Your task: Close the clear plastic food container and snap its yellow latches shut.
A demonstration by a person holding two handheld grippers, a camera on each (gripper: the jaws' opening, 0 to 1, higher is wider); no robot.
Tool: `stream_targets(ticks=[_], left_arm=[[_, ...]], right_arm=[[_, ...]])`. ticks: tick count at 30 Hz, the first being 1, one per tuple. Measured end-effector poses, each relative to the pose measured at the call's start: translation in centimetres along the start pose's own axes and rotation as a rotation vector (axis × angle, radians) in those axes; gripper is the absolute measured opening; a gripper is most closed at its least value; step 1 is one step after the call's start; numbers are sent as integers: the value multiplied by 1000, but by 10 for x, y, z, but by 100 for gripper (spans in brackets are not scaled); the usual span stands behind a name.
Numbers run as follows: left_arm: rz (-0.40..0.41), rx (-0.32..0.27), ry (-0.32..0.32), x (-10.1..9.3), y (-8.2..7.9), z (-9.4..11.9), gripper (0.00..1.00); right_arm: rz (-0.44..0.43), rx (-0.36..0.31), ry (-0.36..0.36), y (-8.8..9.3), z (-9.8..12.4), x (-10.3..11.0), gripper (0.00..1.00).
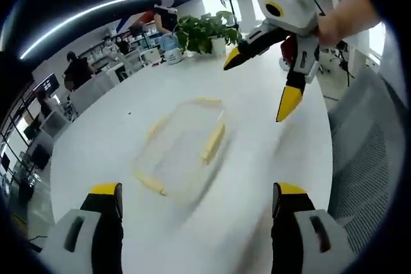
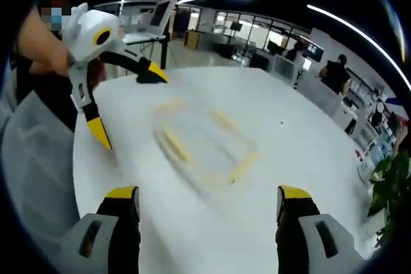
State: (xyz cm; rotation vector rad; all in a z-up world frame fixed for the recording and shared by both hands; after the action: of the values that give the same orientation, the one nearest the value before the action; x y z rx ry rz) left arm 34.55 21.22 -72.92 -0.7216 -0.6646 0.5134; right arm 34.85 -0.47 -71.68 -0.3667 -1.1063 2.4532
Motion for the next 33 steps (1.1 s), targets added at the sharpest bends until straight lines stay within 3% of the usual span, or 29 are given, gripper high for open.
stream_targets(ticks=[12, 33], left_arm=[[82, -35, -16, -10, 9, 24, 99], [191, -30, -50, -29, 42, 66, 99]], right_arm=[[-43, -60, 32, 9, 18, 18, 89], [-114, -111, 51, 41, 47, 48, 89]])
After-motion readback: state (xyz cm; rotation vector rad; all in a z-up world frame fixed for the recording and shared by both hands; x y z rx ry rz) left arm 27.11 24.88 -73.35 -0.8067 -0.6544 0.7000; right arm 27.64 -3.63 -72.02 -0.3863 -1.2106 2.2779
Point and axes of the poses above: the point that each gripper's makers call its tool centre point, and the gripper's own axes: z roughly backward along the fingers, x roughly to its left, y roughly out of its underside, the point moved 7 cm from there along z, roughly backward along the fingers, and after that the axes turned 12 degrees about -y, right-handed, at the moved point
